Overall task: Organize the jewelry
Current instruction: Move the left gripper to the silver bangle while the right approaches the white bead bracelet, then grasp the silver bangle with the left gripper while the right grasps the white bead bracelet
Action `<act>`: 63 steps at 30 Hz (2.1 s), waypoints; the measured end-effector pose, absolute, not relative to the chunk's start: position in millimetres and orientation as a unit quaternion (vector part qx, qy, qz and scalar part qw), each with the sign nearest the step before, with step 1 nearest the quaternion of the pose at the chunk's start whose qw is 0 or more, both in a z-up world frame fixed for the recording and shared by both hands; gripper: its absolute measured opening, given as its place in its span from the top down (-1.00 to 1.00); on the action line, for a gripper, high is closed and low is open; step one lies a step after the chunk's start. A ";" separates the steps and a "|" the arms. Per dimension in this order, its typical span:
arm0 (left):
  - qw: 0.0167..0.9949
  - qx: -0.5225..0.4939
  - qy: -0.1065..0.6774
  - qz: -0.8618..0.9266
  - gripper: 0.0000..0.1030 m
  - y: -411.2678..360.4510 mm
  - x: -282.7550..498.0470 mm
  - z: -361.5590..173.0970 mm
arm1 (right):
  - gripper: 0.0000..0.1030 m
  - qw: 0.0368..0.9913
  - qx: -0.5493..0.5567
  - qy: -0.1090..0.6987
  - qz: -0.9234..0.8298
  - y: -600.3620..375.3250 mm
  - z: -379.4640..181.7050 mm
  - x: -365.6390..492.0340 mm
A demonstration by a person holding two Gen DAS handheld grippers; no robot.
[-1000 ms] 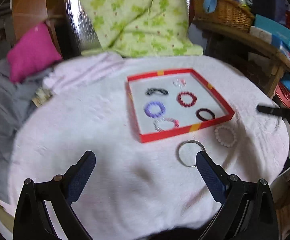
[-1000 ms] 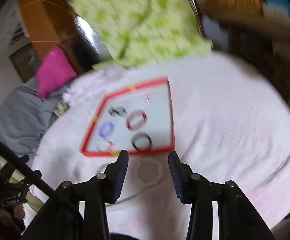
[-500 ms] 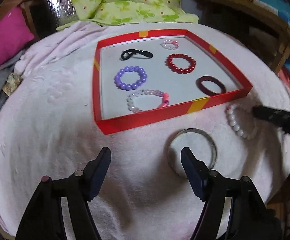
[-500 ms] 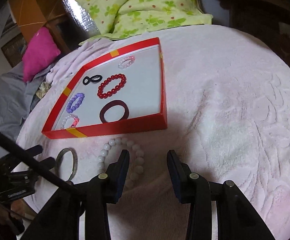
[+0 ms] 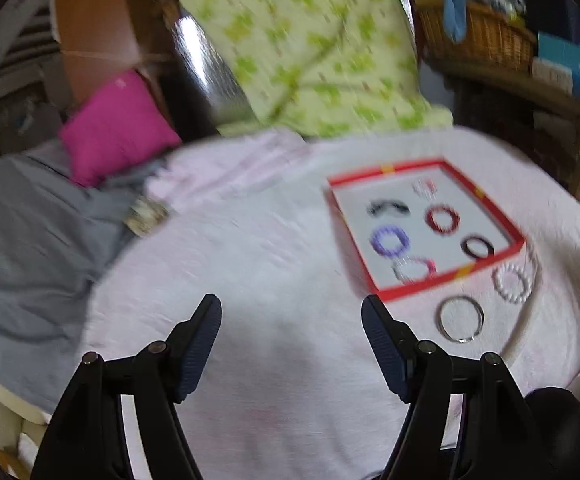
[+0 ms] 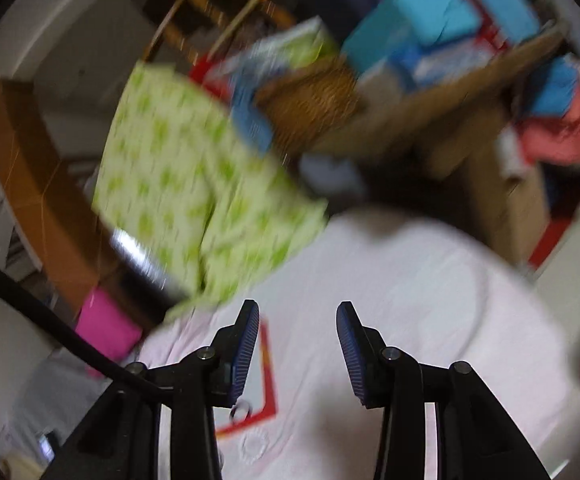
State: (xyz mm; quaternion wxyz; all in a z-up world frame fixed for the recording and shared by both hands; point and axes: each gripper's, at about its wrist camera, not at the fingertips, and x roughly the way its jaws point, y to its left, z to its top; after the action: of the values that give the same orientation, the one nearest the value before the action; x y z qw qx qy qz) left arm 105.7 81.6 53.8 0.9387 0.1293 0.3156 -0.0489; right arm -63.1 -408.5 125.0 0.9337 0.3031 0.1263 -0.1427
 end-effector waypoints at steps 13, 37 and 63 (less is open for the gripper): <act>0.890 0.062 0.431 -0.138 -0.51 29.7 125.3 -7.8 | 0.14 0.925 0.105 0.364 -0.038 -264.3 46.9 33.7; 0.872 0.129 0.461 -0.105 -0.44 -41.6 182.8 -94.2 | 0.25 0.891 0.040 0.450 -0.041 -226.1 -67.7 132.7; 0.874 0.129 0.452 -0.123 -0.11 -48.6 187.6 -102.7 | 0.32 0.909 0.050 0.410 -0.050 -225.5 -72.7 122.7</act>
State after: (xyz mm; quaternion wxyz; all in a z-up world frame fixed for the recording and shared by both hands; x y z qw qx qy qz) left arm 187.6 -48.6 -102.8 0.8739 0.1288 0.4522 -0.1234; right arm 122.7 -225.5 -72.7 0.9094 0.0496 0.4101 -0.0495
